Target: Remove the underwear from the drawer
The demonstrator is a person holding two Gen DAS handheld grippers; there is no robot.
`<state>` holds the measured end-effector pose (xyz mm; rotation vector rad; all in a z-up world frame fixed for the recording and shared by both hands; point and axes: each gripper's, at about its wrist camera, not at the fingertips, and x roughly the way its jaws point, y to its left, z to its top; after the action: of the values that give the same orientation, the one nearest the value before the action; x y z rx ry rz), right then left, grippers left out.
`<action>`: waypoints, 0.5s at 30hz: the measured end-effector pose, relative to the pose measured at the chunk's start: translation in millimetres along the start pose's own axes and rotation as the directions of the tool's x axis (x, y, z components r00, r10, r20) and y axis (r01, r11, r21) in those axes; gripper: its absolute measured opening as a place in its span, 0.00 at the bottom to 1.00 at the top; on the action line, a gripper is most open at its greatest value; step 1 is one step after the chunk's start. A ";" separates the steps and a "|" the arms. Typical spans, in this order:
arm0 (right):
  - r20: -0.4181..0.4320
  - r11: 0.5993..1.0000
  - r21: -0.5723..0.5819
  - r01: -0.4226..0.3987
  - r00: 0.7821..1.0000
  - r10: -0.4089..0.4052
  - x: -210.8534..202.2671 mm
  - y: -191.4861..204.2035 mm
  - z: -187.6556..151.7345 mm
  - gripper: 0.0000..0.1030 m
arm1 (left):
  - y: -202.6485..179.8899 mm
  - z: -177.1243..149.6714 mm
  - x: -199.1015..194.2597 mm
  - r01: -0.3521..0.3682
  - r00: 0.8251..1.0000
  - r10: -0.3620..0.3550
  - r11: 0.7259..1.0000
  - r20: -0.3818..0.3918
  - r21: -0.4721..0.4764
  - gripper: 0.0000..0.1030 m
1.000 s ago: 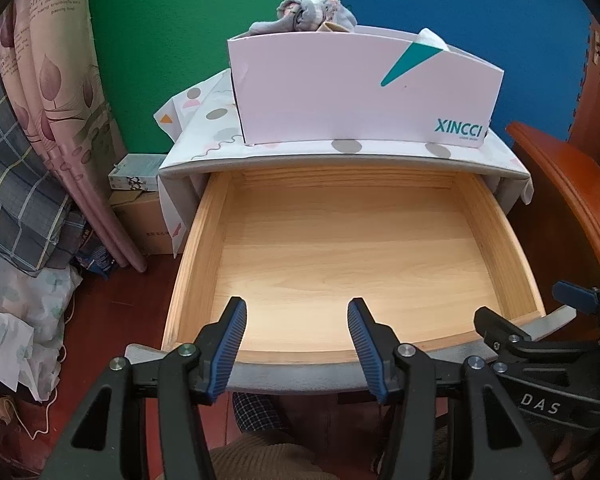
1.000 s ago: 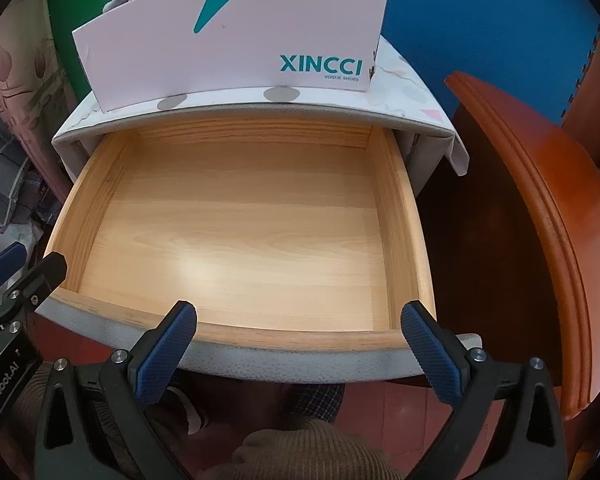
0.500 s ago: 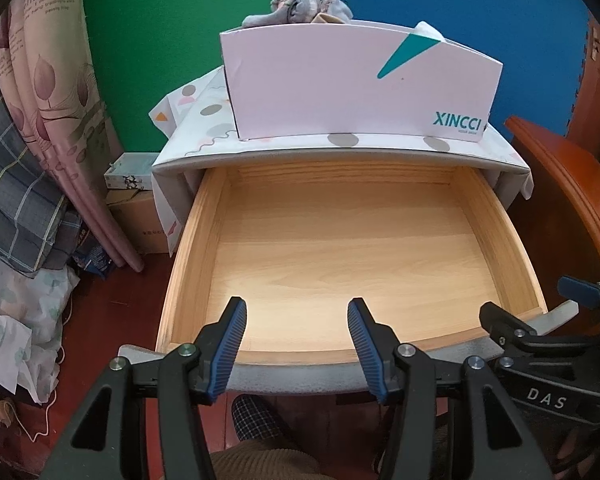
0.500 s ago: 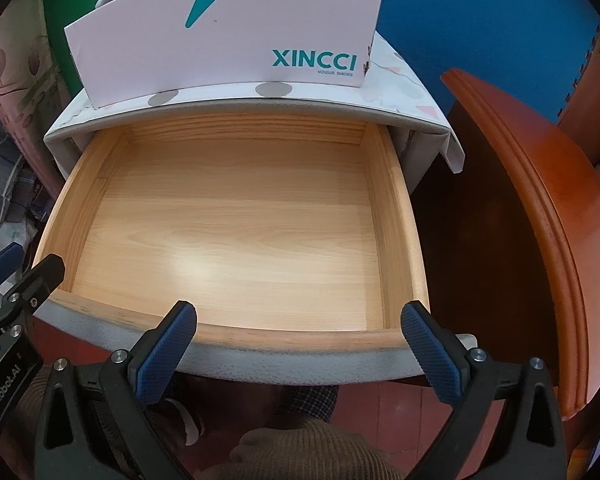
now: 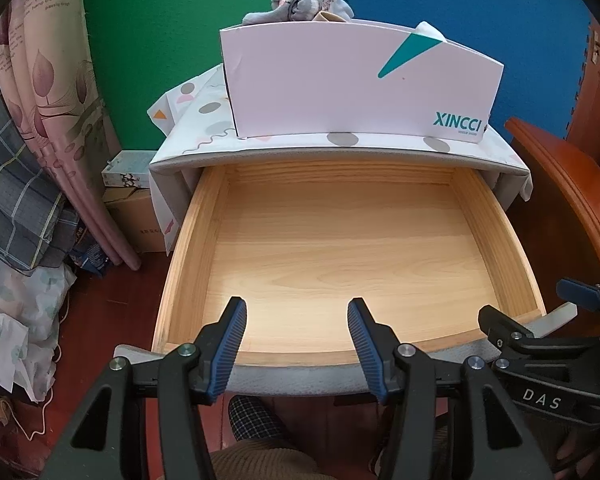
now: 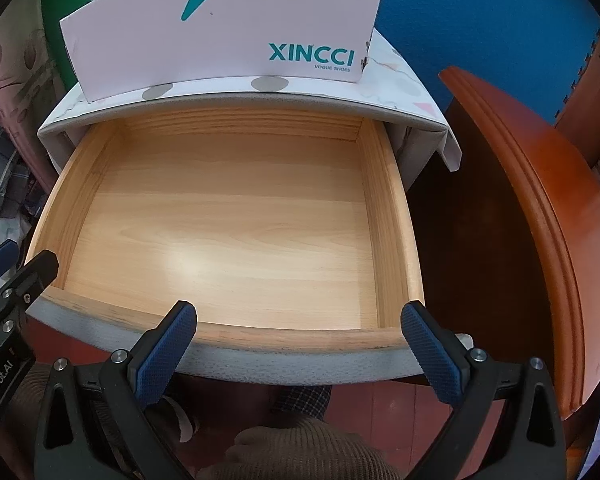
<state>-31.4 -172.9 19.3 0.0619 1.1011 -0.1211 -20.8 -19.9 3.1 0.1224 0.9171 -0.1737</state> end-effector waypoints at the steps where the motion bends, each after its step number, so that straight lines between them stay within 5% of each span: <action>1: 0.000 1.000 -0.001 0.000 1.000 0.000 0.1 -0.1 -0.2 0.98 | -0.3 0.1 0.2 0.000 1.000 0.000 1.000 0.000 0.002 0.52; 15: -0.008 1.000 -0.003 0.012 1.000 -0.012 3.1 -2.1 0.0 0.98 | 1.6 -0.9 1.4 0.001 1.000 -0.001 1.000 -0.002 0.001 0.52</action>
<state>-30.2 -175.2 16.5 0.0530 1.1100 -0.1305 -20.3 -18.3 1.5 0.1232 0.9187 -0.1749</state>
